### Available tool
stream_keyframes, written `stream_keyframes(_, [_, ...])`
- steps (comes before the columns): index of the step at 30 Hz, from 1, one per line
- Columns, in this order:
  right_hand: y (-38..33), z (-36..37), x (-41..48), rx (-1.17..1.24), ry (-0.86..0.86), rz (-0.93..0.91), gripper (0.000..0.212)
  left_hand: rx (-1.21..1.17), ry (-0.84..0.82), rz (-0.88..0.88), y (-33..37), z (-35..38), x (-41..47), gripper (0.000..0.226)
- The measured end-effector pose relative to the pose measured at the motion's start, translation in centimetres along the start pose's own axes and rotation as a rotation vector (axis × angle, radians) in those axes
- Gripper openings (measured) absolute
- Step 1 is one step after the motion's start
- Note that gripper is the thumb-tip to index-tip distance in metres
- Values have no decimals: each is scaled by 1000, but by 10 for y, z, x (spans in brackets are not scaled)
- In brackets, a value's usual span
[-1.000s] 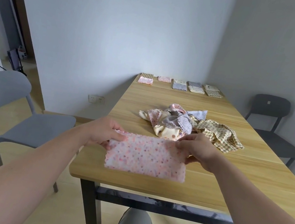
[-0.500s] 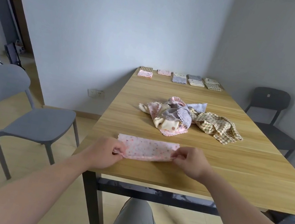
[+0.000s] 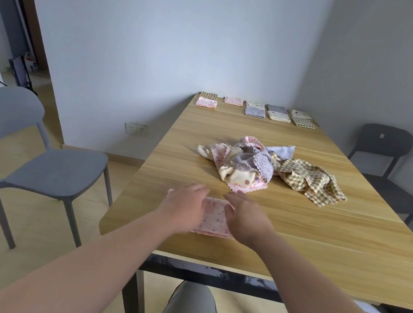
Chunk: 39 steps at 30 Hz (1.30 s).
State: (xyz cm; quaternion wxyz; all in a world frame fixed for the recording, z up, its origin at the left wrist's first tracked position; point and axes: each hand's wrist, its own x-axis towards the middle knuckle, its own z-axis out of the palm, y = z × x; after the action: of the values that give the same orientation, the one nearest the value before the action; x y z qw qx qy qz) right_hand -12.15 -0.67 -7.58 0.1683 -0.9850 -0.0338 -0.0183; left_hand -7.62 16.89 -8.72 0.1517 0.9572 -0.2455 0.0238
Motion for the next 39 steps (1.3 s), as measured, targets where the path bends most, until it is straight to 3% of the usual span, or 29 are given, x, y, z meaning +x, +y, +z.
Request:
stream_keyframes(4, [-4,32,9,-45,-128,45,55,100,-152,-66,-3,29,8,57])
stream_keyframes(9, [13,40,9,-133,-159,64,62,128,-219,-81,-15,33,9,59])
stream_keyframes(20, [45,24,-5,-133,-196,218,66,119,-258,-187,-27,19,-4,67])
stream_keyframes(26, [43,13,-2,-92,-69,512,65,173,-169,11,7,19,-7,69])
stream_keyframes(32, [35,4,5,-10,94,433,40,150,-261,-5,30,34,-3,100])
stream_keyframes(35, [31,-5,8,188,162,418,23,150,-275,-6,31,32,-5,114])
stream_keyframes(39, [21,-23,13,385,214,388,23,120,-300,-20,33,32,-4,123])
